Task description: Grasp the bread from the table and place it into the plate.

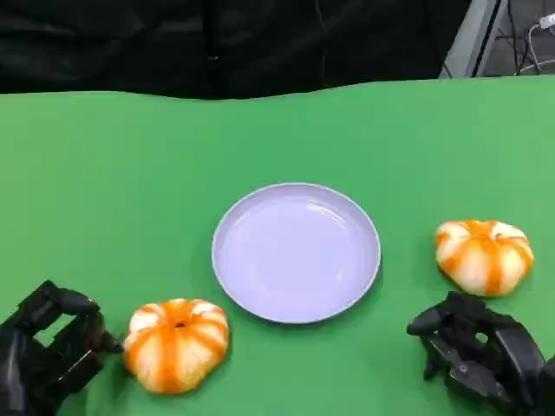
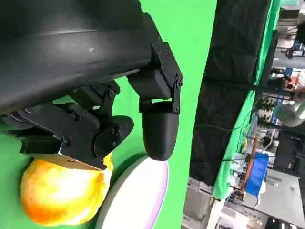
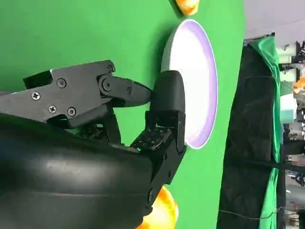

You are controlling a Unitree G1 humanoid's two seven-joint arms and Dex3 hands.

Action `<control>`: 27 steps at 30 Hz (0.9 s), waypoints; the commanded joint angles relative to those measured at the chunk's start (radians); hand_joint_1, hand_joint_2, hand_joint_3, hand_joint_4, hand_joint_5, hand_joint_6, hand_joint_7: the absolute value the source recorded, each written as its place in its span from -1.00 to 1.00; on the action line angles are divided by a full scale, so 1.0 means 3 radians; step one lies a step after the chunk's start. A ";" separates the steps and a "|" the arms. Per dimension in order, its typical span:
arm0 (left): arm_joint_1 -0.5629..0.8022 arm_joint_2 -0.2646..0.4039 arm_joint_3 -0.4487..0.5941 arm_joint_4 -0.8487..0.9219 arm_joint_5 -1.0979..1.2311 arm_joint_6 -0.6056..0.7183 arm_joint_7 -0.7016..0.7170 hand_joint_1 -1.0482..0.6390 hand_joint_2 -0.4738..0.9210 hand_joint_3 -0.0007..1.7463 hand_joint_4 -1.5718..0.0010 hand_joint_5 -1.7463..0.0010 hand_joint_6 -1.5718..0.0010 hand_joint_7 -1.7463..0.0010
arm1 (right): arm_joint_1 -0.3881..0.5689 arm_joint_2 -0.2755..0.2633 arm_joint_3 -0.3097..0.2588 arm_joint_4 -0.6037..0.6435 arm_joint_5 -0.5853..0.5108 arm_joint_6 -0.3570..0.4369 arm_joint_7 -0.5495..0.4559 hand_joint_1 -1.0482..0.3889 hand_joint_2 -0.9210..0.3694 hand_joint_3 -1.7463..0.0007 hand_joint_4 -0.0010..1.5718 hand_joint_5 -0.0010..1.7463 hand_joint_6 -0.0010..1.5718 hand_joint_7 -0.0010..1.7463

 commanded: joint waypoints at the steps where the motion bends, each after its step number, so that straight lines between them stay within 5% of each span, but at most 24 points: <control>1: -0.0010 0.0032 0.0041 -0.0025 -0.0051 0.0014 0.0004 0.35 0.82 0.00 -0.13 -0.83 -0.06 -0.56 | 0.0004 -0.0042 -0.0030 0.0035 0.0018 0.0000 -0.0005 0.08 -1.00 0.48 -0.19 1.00 -0.08 0.29; 20: -0.0021 0.0023 0.0060 0.0014 -0.0155 -0.0004 -0.0117 0.37 0.80 0.01 -0.11 -0.76 -0.07 -0.48 | -0.0015 -0.0047 -0.0041 0.0084 0.0035 -0.0030 0.0027 0.10 -1.00 0.47 -0.18 1.00 -0.08 0.28; 22: -0.0022 0.0004 0.0087 0.0004 -0.0261 0.0057 -0.0183 0.32 0.65 0.02 -0.03 -0.50 -0.15 0.05 | -0.0016 -0.0051 -0.0037 0.0088 0.0021 -0.0036 0.0012 0.10 -1.00 0.46 -0.17 1.00 -0.07 0.28; 26: -0.0015 -0.0008 0.0161 -0.0021 -0.0605 0.0211 -0.0554 0.17 0.57 -0.17 0.02 -0.11 -0.19 0.59 | -0.0017 -0.0048 -0.0034 0.0089 0.0017 -0.0044 0.0003 0.09 -1.00 0.46 -0.17 1.00 -0.07 0.28; 27: -0.0018 -0.0007 0.0183 -0.0009 -0.0685 0.0244 -0.0651 0.13 0.66 -0.36 -0.01 0.25 -0.17 0.79 | -0.0017 -0.0046 -0.0035 0.0089 0.0020 -0.0041 0.0003 0.10 -1.00 0.47 -0.17 1.00 -0.07 0.28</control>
